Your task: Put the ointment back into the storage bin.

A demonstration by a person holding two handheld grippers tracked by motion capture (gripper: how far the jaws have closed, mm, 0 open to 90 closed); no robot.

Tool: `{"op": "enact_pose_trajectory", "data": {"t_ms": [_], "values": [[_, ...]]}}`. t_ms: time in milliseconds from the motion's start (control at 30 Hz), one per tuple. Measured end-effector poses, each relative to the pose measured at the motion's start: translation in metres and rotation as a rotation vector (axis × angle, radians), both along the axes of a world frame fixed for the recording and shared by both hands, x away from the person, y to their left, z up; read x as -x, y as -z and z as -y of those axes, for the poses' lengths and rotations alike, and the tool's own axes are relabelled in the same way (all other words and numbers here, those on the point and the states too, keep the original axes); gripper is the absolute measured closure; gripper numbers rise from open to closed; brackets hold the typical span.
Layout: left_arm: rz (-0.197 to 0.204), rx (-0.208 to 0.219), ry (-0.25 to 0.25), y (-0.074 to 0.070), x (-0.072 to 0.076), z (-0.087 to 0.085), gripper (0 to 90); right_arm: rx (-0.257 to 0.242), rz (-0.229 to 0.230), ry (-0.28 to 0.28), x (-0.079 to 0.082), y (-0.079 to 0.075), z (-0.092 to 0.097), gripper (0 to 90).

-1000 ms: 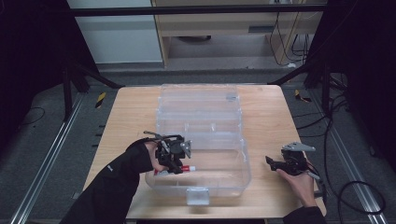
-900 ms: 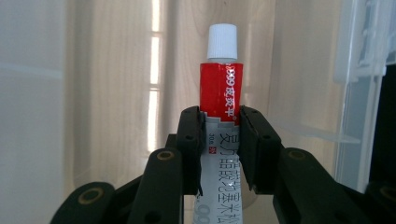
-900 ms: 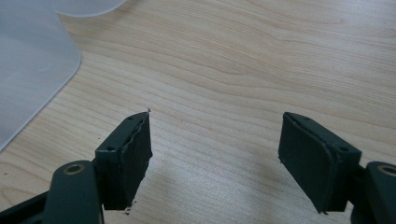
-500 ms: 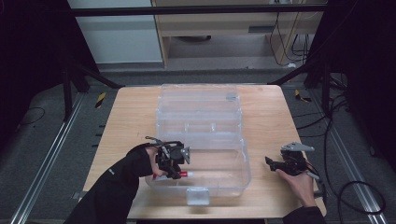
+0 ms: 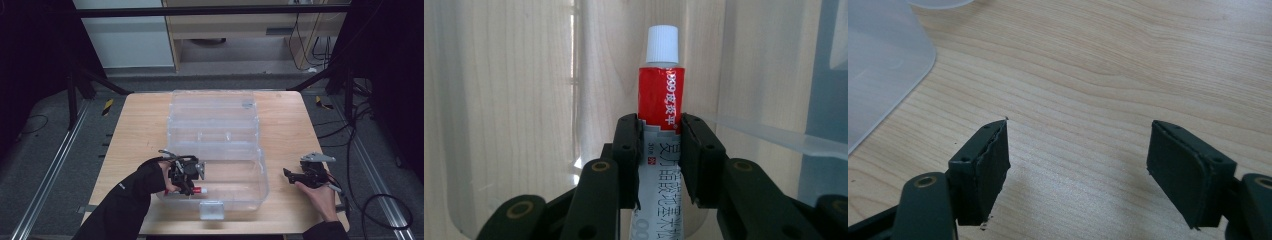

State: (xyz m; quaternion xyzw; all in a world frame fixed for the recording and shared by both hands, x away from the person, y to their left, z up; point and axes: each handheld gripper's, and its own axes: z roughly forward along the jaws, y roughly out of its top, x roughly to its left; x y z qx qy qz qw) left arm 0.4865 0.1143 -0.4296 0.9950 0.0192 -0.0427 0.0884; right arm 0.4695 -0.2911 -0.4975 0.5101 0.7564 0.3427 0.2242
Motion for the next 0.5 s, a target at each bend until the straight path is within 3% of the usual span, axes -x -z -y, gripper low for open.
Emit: {"op": "enact_pose_trajectory", "data": {"t_ms": [367,500], "values": [[0.006,-0.008,-0.020,0.0005,-0.0008,-0.0015,68.2,0.001,-0.002,-0.002,0.0000,0.0000,0.0000,24.9],[0.021,0.023,-0.028,-0.0041,-0.0008,-0.0050,65.9,0.004,-0.002,-0.001,-0.0001,0.0000,0.0003,24.7]]}}
